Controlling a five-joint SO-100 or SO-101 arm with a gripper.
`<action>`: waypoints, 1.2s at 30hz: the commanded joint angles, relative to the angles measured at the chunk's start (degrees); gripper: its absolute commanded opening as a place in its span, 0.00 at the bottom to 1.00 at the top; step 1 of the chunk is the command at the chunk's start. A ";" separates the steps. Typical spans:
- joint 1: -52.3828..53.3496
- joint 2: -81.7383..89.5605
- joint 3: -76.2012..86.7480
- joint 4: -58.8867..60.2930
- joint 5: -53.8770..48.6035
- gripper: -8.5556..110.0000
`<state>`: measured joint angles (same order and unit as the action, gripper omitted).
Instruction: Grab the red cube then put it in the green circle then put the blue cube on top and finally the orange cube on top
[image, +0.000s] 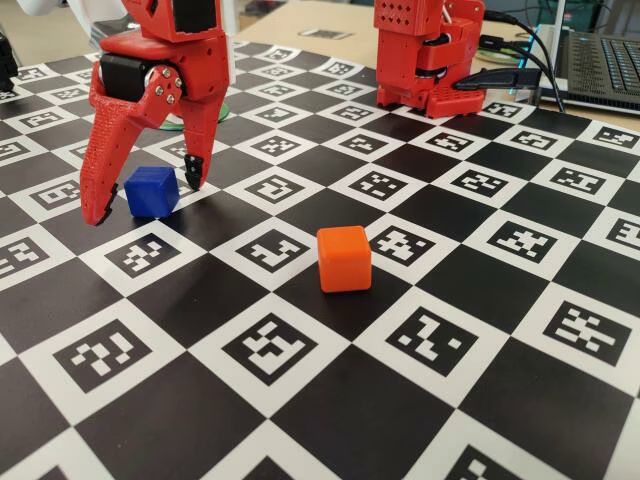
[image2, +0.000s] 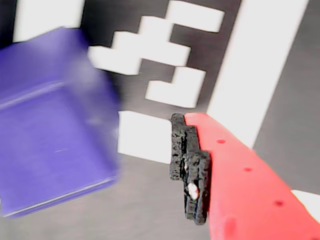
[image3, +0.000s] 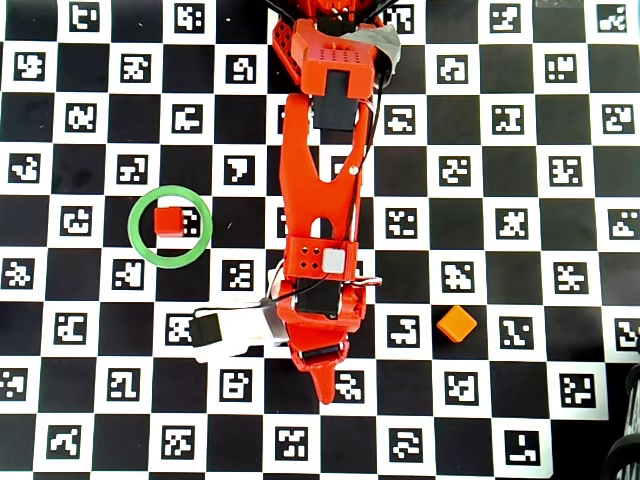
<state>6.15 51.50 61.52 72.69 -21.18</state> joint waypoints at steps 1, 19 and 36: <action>0.53 2.29 -6.24 -0.26 -2.11 0.52; 0.09 2.20 -5.01 -1.85 -16.96 0.51; 0.79 2.02 0.53 -5.45 -19.60 0.49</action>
<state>6.24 50.80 62.84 68.20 -40.87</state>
